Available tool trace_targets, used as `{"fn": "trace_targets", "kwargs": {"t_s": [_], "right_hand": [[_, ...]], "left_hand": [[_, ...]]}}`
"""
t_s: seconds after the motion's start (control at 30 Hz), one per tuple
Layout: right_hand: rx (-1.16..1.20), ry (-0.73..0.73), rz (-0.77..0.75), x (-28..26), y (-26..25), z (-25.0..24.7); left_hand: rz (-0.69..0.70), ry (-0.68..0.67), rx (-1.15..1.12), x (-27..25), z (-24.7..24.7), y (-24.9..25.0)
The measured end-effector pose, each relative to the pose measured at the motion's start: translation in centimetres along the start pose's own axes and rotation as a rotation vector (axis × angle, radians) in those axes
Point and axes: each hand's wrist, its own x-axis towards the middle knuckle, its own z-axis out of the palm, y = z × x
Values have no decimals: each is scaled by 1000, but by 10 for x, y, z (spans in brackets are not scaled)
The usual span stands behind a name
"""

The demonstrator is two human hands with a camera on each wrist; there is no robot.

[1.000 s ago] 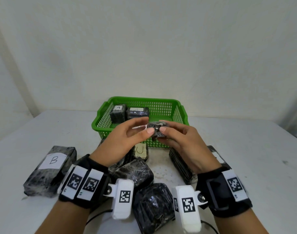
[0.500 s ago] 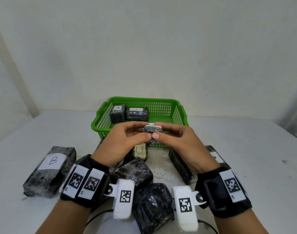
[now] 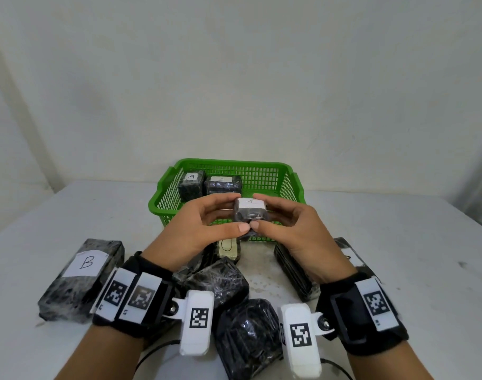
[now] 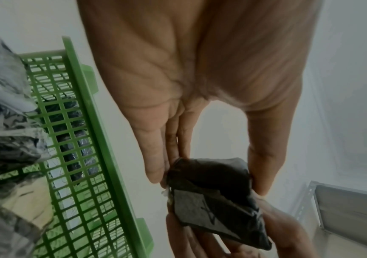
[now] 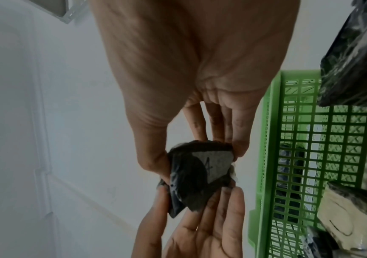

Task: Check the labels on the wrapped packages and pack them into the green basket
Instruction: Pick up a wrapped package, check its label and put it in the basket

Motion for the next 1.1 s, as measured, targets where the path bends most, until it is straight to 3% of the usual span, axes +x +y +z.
{"fn": "trace_targets", "kwargs": {"t_s": [0.13, 0.4, 0.63, 0.77, 1.1], "right_hand": [[15, -26, 3, -1, 1, -2], [322, -13, 208, 2, -3, 2], [178, 41, 117, 2, -1, -3], [86, 16, 93, 1, 0, -2], [108, -24, 145, 2, 1, 0]], "left_hand": [[27, 44, 15, 1, -1, -2], [23, 34, -98, 3, 0, -7], [28, -5, -95, -1, 5, 2], [7, 72, -61, 1, 7, 1], [38, 69, -18, 0, 4, 0]]}}
